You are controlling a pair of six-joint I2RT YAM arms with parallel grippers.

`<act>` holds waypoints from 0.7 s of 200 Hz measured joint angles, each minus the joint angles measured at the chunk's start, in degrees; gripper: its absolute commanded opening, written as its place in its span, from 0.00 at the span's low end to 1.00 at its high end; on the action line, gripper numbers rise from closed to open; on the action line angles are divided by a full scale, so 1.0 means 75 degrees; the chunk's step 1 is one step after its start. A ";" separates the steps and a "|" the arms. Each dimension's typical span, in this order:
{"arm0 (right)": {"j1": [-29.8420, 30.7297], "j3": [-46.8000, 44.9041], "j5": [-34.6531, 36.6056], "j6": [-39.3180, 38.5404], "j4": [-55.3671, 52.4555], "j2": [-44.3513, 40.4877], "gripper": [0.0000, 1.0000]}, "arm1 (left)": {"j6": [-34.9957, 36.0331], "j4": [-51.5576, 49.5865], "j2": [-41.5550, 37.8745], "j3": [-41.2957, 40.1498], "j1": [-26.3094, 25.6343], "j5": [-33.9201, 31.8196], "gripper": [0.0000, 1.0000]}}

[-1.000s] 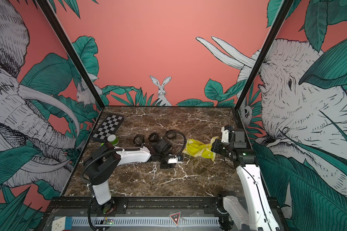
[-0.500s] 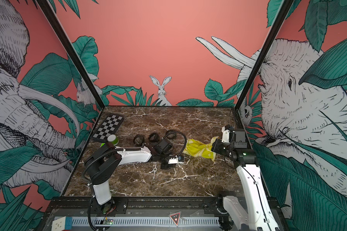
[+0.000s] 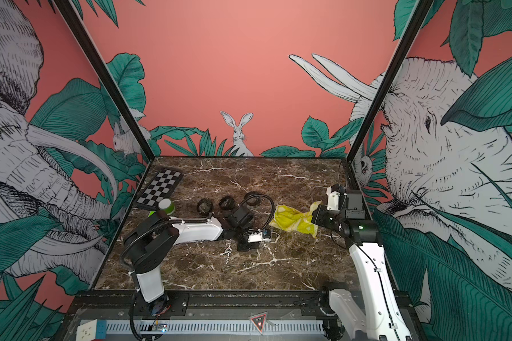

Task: Wipe the watch dial
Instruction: Pick up the watch at the center of the board.

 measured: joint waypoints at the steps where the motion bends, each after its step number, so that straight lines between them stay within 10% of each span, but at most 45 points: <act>1: 0.0000 0.0000 -0.0006 -0.0003 0.0000 0.0000 0.00 | -0.0026 -0.0009 0.0000 0.0003 0.0000 -0.0006 0.15; 29: -0.0035 0.0000 -0.0035 -0.0003 0.0000 0.0000 0.00 | -0.0079 -0.0058 0.0020 0.0055 -0.0006 -0.0003 0.00; 140: -0.0096 -0.0070 -0.0187 -0.0003 0.0187 -0.0122 0.00 | -0.0032 0.0647 -0.0527 -0.0688 -0.0044 -0.0187 0.00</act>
